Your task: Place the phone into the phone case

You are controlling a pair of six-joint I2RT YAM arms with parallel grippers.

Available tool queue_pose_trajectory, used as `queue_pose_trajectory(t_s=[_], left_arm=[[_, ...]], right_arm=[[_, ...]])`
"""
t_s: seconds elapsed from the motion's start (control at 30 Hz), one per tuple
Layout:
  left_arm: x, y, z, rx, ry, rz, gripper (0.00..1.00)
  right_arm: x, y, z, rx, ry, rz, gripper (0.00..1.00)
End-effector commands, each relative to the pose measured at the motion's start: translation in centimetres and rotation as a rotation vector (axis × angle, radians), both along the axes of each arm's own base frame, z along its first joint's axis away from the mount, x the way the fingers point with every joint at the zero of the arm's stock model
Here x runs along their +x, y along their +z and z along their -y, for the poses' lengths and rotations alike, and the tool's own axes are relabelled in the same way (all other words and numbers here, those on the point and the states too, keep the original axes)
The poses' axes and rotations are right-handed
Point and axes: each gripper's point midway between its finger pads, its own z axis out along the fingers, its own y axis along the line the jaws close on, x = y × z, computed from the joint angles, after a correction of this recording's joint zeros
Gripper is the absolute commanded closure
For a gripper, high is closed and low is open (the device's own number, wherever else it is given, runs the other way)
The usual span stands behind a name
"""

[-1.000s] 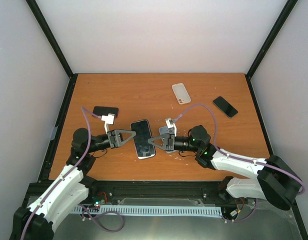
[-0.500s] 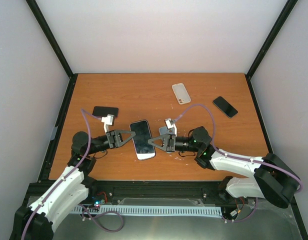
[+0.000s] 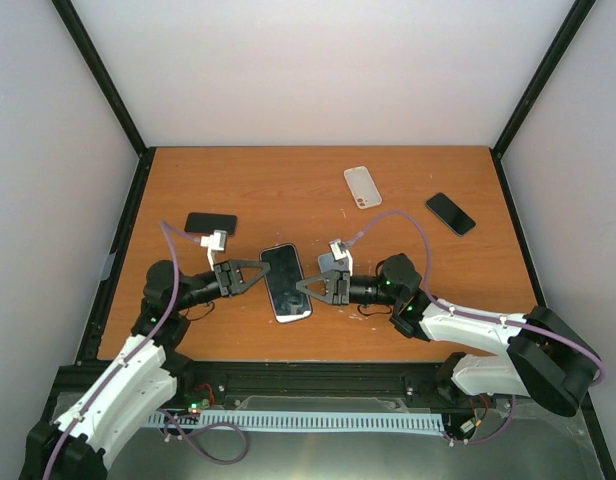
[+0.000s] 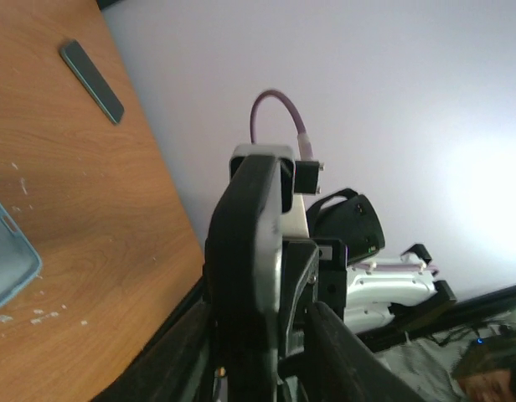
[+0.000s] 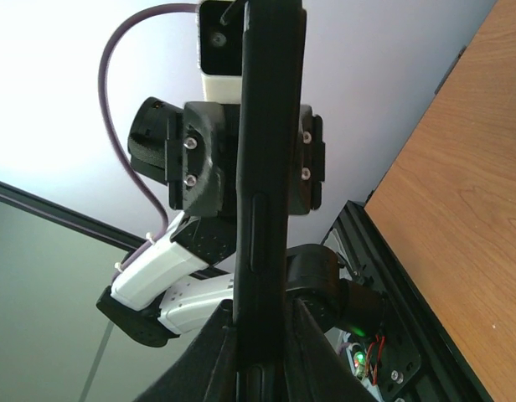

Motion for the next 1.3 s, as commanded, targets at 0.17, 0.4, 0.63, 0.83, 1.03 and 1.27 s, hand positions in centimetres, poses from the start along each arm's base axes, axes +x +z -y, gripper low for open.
queue_pose_trajectory(t_s=[0.17,0.4,0.63,0.83,1.03,1.27], left_arm=[[1.2,2.5,-1.0,-0.011,0.115,0.084,0.61],[2.2,2.0,-0.8,0.028,0.124,0.066,0.89],[2.7,1.4,-1.0,0.077,0.153,0.041,0.99],[2.4,0.9,-0.8,0.083,0.129,0.005,0.62],[1.7,-0.2,-0.5,0.089,0.082,-0.014,0.34],[0.3,-1.4,0.4,0.057,-0.037,-0.033,0.23]], right_arm=[[-0.8,2.2,0.2,0.061,0.030,0.075,0.88],[-0.8,1.6,0.0,0.044,0.037,0.061,0.89],[-0.3,1.0,0.0,0.026,0.008,0.051,0.89],[1.3,2.3,0.3,0.057,-0.090,0.038,0.89],[3.6,4.0,0.7,0.091,-0.221,0.023,0.89],[5.5,5.8,1.1,0.166,-0.322,0.003,0.89]])
